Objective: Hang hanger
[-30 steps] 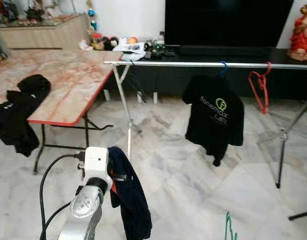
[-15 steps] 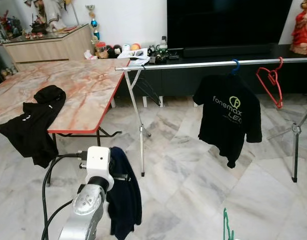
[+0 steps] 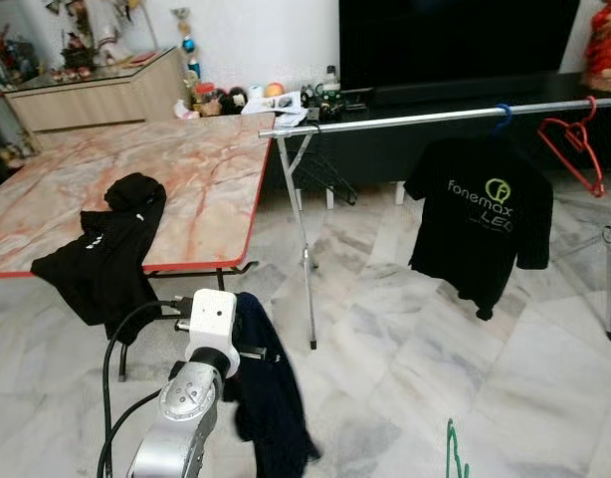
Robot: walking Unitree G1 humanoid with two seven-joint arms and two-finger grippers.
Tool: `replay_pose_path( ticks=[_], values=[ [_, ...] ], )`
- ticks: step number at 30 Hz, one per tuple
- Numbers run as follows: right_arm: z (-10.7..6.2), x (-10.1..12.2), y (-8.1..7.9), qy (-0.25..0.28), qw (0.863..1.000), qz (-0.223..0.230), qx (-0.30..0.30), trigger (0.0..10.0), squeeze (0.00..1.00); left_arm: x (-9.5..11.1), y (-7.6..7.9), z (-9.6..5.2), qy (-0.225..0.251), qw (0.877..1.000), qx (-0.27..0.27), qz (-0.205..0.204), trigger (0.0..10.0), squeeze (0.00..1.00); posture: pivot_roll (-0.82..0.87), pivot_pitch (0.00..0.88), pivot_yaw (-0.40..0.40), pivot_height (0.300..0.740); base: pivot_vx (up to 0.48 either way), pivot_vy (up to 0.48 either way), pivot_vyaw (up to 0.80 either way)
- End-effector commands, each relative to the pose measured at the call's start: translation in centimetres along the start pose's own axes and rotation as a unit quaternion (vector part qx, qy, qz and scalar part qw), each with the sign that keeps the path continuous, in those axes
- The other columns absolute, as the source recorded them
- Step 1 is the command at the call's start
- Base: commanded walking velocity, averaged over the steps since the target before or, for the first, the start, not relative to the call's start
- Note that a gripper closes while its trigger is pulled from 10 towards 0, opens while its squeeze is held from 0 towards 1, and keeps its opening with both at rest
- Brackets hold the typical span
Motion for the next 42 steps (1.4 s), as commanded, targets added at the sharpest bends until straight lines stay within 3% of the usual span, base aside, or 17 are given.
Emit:
replay_pose_path(
  ticks=[1,12,29,42],
  values=[
    [0.1,0.2,-1.5,0.002,1.000,0.004,0.019,10.0,0.00,-0.2,-1.8,-0.3,0.000,1.000,0.028,0.009,10.0,0.00,0.02,0.000,0.086,0.740,0.000,0.480,0.00],
    [0.2,0.9,-1.9,0.010,1.000,-0.002,0.021,10.0,0.00,-0.1,-3.5,-0.7,0.003,0.999,0.050,0.019,10.0,0.00,0.04,0.000,0.072,0.740,0.000,0.480,0.00],
    [0.2,1.1,-1.5,0.009,1.000,-0.013,0.020,10.0,0.00,1.7,-2.9,-1.1,0.047,0.998,0.032,-0.004,10.0,0.00,0.06,0.000,0.038,0.740,0.000,0.000,0.00],
    [0.2,0.7,-1.5,0.006,1.000,-0.004,0.021,10.0,0.00,2.2,-2.9,-1.3,0.054,0.998,0.024,0.003,10.0,0.00,0.06,0.000,0.046,0.740,0.415,0.000,0.00]
  ],
)
Point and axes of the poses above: a point about 5 cm out from each wrist's last joint towards the gripper, its own z axis pointing out of the wrist towards the gripper, its own x axis along the axis of the wrist's last joint, y = z × x, the point moved 4 cm from there along z, pointing out of the wrist towards the gripper, and after that the axes turned 5 degrees about z, right-handed, at the moved point
